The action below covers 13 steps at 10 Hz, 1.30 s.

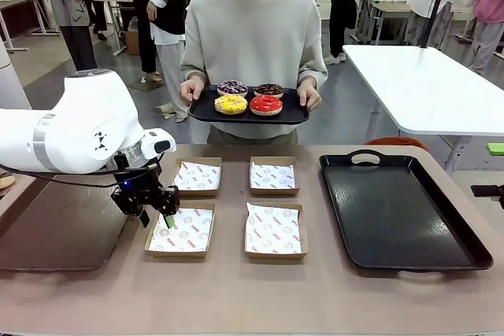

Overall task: Individually package the donuts and arrange them on the tray.
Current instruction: Pick up one Paper togo box.

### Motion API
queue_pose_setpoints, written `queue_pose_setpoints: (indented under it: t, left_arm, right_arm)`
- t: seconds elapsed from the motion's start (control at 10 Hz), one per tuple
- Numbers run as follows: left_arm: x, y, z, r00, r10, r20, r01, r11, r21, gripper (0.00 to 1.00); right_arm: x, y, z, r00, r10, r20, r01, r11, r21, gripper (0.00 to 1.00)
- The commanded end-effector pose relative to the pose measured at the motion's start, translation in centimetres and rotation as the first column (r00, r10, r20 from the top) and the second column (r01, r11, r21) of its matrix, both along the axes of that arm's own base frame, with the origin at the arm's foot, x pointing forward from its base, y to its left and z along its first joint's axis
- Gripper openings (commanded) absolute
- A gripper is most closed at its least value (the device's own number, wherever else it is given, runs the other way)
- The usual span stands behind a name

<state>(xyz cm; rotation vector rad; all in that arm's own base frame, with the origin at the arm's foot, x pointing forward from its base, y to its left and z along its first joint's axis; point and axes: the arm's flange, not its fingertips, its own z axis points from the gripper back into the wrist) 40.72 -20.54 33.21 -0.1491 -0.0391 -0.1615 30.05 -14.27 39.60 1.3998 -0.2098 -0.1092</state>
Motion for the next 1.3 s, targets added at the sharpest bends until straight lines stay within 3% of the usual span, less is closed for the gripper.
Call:
queue_pose_setpoints:
  t: [0.0, 0.1, 0.2, 0.8, 1.0, 1.2]
  left_arm:
    - [0.6, -0.4, -0.1, 0.999, 0.038, 0.016, -0.038, 0.999, 0.031, 0.00]
    - [0.7, -0.4, -0.1, 0.999, 0.042, 0.017, -0.042, 0.999, 0.034, 0.08]
    - [0.7, -0.5, -0.1, 0.999, 0.043, 0.015, -0.043, 0.998, 0.034, 0.00]
    - [1.0, -0.4, 0.1, 0.997, 0.079, -0.006, -0.079, 0.996, 0.043, 0.00]
    - [1.1, -0.3, 2.7, 0.996, 0.089, -0.016, -0.088, 0.996, 0.026, 0.00]
    - [0.9, -0.2, 8.9, 0.996, 0.084, 0.002, -0.084, 0.996, 0.000, 0.00]
  right_arm:
    - [-0.1, 0.0, 0.0, 1.000, 0.000, 0.001, 0.000, 1.000, 0.004, 1.00]
    - [-0.1, 0.0, 0.0, 1.000, 0.000, 0.001, 0.000, 1.000, 0.004, 1.00]
    - [-0.1, 0.0, 0.0, 1.000, 0.000, 0.001, 0.000, 1.000, 0.004, 1.00]
    - [-0.1, 0.0, 0.0, 1.000, 0.000, 0.001, 0.000, 1.000, 0.004, 1.00]
    - [-0.1, 0.0, 0.0, 1.000, 0.000, 0.001, 0.000, 1.000, 0.004, 1.00]
    - [-0.1, 0.0, 0.0, 1.000, 0.000, 0.001, 0.000, 1.000, 0.004, 1.00]
